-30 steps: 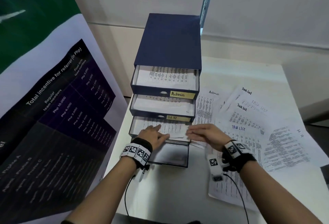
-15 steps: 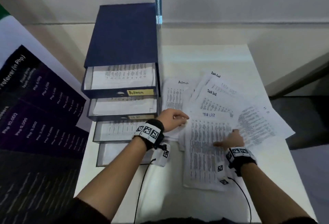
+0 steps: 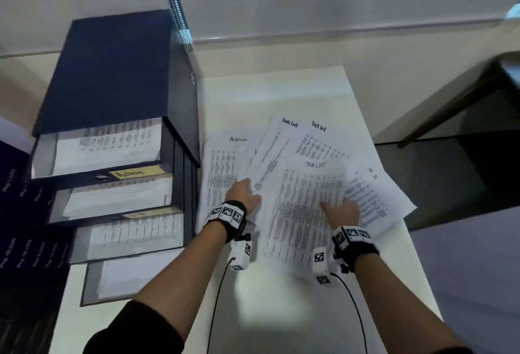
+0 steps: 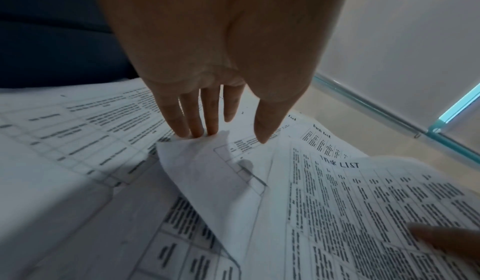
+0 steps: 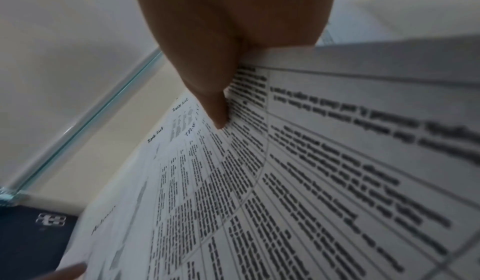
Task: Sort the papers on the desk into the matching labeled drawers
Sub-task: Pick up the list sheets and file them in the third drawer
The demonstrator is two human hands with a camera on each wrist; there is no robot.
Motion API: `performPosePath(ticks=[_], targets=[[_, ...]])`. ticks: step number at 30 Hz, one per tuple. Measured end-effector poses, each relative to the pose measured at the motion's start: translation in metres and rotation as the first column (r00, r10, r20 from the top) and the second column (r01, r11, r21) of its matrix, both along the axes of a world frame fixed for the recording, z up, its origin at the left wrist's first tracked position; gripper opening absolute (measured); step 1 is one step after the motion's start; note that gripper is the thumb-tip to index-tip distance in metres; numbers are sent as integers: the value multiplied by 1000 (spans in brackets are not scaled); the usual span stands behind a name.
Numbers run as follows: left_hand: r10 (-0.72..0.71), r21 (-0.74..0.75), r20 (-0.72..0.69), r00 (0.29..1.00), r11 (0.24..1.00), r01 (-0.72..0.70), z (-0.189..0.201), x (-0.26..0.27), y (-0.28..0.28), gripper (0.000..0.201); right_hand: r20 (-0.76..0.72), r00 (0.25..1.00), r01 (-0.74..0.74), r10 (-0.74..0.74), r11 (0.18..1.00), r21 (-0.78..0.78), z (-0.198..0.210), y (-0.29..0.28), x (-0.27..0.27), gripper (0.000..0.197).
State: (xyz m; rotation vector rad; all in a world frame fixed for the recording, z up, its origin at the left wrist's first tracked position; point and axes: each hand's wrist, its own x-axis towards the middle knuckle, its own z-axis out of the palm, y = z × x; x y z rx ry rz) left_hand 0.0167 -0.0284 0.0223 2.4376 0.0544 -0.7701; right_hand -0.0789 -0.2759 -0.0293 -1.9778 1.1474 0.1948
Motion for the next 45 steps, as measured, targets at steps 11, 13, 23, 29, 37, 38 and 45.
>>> performPosePath(ticks=[11, 13, 23, 29, 37, 38, 45], targets=[[0, -22, 29, 1000, 1000, 1, -14, 30, -53, 74, -41, 998, -49, 54, 993, 112, 60, -1, 22, 40], [7, -32, 44, 999, 999, -5, -15, 31, -61, 69, -140, 977, -142, 160, 981, 132, 60, -3, 21, 56], [79, -335, -42, 996, 938, -88, 21, 17, -37, 31, 209, 976, -45, 55, 998, -52, 39, -28, 12, 62], [92, -471, 8, 996, 879, -77, 64, -7, -9, 18, 399, 916, -208, 38, 896, 391, 68, -9, 12, 42], [193, -673, 156, 969, 739, -39, 116, -13, 9, 27, 614, 788, -201, 44, 961, 190, 148, 28, 23, 16], [204, -699, 182, 962, 715, -19, 127, -15, 11, 29, 649, 760, -209, 39, 960, 187, 160, 29, 22, 8], [192, -660, 257, 947, 751, 27, 140, -32, 40, 42, 609, 791, -230, 49, 948, 222, 157, 41, -9, 39]])
